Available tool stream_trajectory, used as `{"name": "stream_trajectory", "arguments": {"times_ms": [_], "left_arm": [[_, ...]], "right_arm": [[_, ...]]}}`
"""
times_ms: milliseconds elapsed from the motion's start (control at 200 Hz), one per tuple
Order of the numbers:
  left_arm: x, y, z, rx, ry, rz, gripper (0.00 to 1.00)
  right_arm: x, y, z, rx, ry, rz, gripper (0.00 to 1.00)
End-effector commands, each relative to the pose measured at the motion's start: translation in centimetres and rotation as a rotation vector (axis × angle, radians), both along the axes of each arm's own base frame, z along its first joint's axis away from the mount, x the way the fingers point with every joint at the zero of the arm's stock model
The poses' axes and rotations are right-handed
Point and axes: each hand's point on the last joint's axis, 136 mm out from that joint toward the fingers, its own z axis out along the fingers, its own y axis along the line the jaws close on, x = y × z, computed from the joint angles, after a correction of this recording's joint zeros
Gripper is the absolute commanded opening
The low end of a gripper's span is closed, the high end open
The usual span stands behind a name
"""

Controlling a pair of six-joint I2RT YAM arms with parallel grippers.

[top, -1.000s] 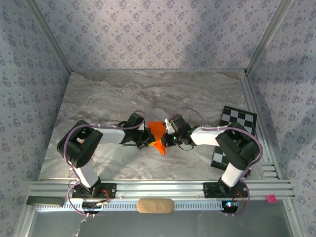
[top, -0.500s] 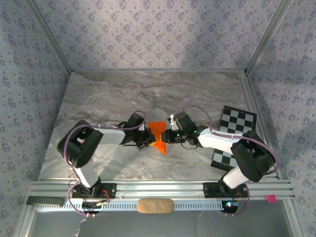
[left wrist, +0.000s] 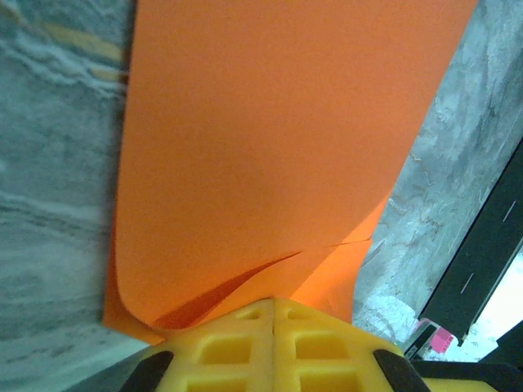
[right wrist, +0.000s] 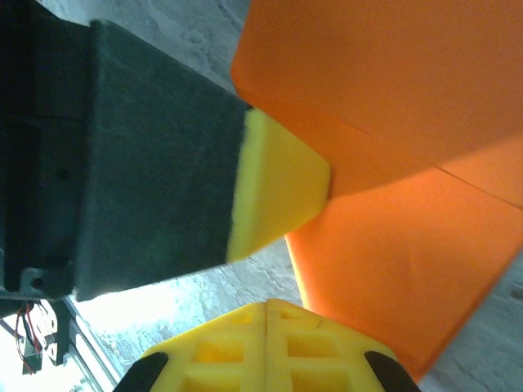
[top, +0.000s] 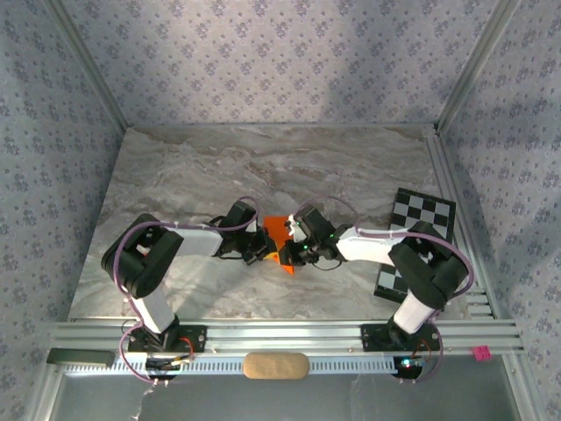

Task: Fold a paper plane with a square sheet of paper (pick it up from the middle)
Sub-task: Third fold the triangle at the center of the table.

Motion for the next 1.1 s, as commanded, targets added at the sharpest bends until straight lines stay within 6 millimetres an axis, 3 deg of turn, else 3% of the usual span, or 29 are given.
{"name": "stream_trajectory", "arguments": {"times_ms": [0, 385, 1094], "left_arm": [[-1.4, 1.6, -2.4, 0.093, 0.051, 0.003, 0.00], [-1.5, 1.7, -2.5, 0.099, 0.054, 0.000, 0.00], [-1.5, 2.2, -2.9, 0.126, 0.063, 0.007, 0.00]], "right_arm": [[-0.5, 0.6, 0.1, -0.016, 0.019, 0.031, 0.01], [-0.9, -0.7, -2.5, -0.116, 0.045, 0.040, 0.02], [-3.1, -3.3, -3.3, -0.100, 0.093, 0.016, 0.05]]}}
